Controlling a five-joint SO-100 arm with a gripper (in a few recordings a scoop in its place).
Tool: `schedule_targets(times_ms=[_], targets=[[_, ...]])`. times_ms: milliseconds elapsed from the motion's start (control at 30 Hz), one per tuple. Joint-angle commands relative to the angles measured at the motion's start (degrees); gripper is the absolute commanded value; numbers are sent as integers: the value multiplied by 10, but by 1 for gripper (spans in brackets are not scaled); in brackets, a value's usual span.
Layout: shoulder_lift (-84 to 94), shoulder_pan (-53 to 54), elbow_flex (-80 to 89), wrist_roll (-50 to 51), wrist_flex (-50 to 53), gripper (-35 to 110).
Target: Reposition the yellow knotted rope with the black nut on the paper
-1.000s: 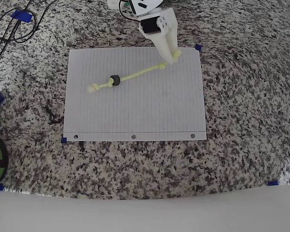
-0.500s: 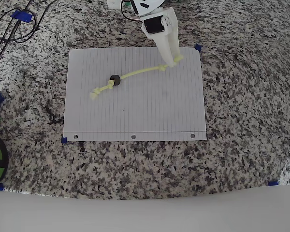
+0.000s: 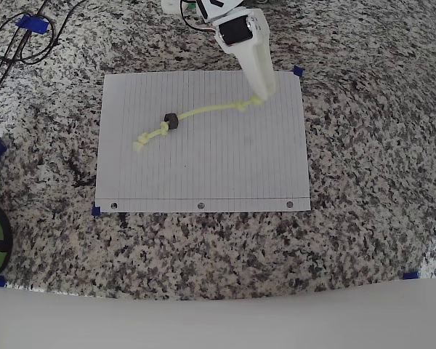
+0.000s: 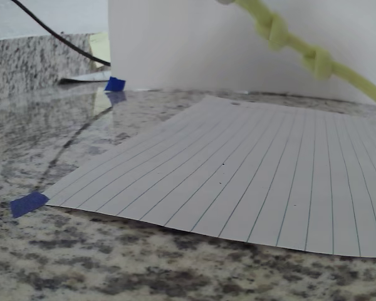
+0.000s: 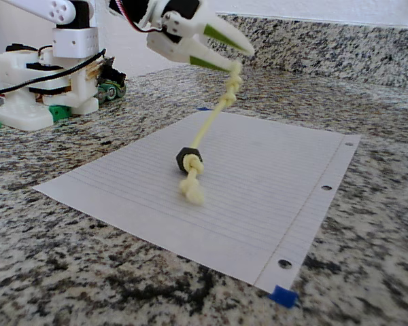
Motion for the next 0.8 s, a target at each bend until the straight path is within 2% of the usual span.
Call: schedule_targets(times_ms=[0,300,467,567,767], targets=[[4,-7,-5,11,-15,46],[-3,-4,-4,2,-18,44],[6,51,-9,81,14,41],[-10,83,-37,150,72,41],[-103,162,-162,296,258,42]])
